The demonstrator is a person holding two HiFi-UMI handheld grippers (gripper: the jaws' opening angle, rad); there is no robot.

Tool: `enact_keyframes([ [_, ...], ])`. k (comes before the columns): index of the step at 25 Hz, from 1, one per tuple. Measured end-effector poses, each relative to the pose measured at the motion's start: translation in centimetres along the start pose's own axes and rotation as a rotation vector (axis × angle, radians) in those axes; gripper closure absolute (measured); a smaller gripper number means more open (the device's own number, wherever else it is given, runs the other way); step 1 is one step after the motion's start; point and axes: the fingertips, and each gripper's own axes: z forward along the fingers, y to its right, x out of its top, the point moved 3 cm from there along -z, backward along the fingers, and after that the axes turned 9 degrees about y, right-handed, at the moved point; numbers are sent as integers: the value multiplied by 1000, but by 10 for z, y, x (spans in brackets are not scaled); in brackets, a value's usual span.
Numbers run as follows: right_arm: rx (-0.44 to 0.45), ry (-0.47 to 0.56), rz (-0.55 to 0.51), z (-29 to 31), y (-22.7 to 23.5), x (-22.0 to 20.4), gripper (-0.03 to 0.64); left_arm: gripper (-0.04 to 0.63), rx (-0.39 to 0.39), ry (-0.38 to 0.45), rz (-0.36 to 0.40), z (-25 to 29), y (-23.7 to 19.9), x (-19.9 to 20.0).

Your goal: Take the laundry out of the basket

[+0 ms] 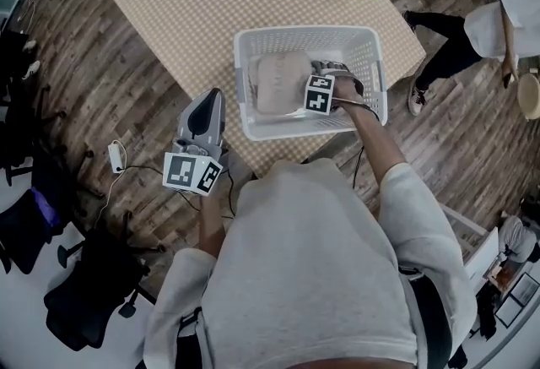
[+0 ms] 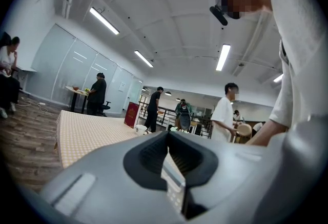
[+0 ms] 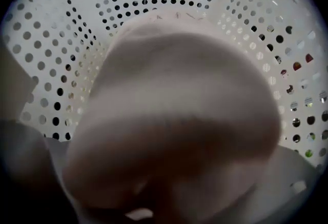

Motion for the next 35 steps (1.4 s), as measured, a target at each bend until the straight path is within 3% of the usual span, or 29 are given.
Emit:
enact_keyframes([
  [7, 82, -8, 51, 14, -1, 0, 21, 584, 11, -3, 4, -10, -5, 0],
  [14, 76, 12, 46, 10, -6, 0, 39, 584, 3, 4, 4, -12, -1, 1],
  [21, 105, 18, 27, 1, -31, 5, 345, 584, -1, 29, -3, -14, 1, 2],
  [26, 86, 32, 14, -1, -40, 5, 407, 584, -6, 55, 4, -22, 10, 9],
  [29, 33, 39, 17, -5, -40, 3, 438, 584, 14, 73, 10, -35, 11, 15],
  [35, -263, 46, 101, -24, 5, 1, 460, 584, 34, 85, 26, -55, 1, 22],
])
